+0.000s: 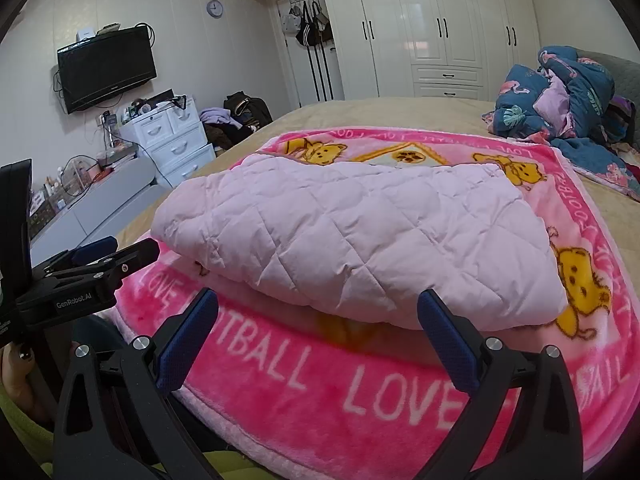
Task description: Fold large clothes
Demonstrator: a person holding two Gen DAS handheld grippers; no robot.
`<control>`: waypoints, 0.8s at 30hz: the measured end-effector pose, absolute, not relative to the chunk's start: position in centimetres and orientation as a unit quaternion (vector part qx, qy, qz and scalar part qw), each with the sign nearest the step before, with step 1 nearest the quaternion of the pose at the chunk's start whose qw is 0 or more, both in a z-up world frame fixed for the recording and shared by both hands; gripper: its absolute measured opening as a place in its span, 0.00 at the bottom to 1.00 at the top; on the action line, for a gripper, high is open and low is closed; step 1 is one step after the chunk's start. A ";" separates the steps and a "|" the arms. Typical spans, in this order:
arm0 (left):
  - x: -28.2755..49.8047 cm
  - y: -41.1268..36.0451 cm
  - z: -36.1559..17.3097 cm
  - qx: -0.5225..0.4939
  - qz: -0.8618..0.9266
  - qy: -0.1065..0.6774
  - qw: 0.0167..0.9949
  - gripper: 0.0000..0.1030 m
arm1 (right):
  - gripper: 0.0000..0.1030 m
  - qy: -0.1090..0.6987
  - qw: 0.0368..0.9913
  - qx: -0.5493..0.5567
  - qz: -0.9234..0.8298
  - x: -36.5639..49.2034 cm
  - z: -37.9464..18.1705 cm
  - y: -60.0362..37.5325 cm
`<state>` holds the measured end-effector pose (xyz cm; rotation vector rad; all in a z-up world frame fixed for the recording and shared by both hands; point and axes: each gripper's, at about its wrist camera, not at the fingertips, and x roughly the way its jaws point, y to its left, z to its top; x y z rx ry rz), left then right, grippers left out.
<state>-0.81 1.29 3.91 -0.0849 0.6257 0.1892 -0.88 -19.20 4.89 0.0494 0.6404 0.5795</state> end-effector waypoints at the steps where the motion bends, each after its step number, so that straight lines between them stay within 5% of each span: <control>1: -0.8 1.3 3.9 -0.042 0.093 0.307 0.946 0.91 | 0.96 0.310 0.908 0.024 0.281 -0.9 4.9 -19.2; 24: -1.1 1.5 3.9 -0.040 0.098 0.309 0.945 0.91 | 0.96 0.313 0.906 0.024 0.284 -0.7 5.0 -19.1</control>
